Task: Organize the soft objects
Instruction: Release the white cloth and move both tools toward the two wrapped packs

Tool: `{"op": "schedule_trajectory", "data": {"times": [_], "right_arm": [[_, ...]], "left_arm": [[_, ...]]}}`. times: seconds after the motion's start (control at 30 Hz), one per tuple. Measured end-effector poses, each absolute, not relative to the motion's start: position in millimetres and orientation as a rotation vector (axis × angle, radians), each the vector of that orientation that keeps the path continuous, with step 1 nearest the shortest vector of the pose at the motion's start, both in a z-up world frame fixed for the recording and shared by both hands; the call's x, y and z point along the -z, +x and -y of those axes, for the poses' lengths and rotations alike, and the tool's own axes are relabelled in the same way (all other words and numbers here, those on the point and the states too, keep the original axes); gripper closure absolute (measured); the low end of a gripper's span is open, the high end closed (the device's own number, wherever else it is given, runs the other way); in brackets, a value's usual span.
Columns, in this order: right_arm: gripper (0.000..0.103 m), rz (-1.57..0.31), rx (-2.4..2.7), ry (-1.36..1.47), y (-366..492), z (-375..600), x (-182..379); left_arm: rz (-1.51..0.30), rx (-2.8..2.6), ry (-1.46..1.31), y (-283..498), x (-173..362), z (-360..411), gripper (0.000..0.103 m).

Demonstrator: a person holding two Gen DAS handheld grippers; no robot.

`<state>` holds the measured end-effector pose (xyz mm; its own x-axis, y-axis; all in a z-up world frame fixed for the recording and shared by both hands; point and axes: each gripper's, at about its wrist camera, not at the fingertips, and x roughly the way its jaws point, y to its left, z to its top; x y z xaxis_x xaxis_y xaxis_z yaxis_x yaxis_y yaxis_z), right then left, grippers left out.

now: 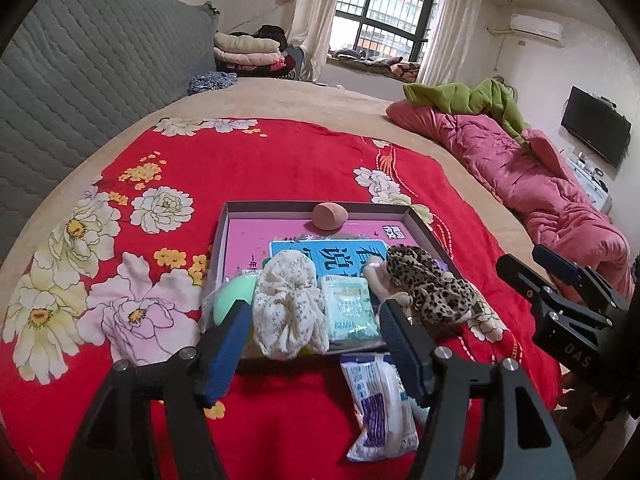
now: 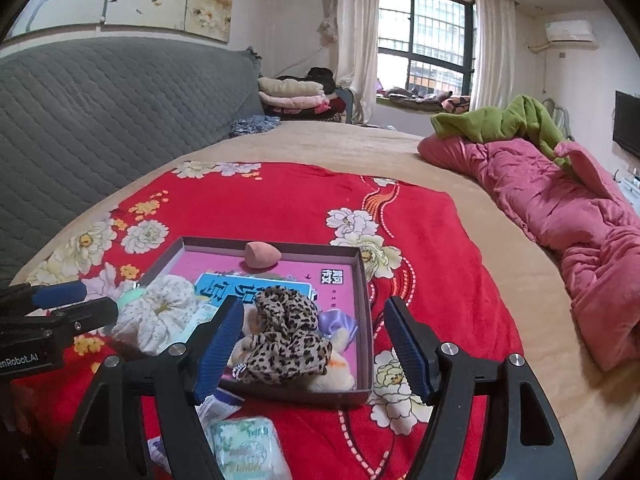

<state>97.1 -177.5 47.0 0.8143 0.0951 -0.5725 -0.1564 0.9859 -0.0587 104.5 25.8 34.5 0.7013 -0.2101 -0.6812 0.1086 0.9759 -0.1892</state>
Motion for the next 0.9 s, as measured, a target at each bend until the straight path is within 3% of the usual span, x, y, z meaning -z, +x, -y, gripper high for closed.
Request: {"op": "schedule_trajectory", "data": {"times": [0.9], "right_arm": [[0.029, -0.640, -0.195, -0.166, 28, 183, -44]], "left_arm": [[-0.831, 0.200, -0.132, 60, -43, -7, 0.037]]}}
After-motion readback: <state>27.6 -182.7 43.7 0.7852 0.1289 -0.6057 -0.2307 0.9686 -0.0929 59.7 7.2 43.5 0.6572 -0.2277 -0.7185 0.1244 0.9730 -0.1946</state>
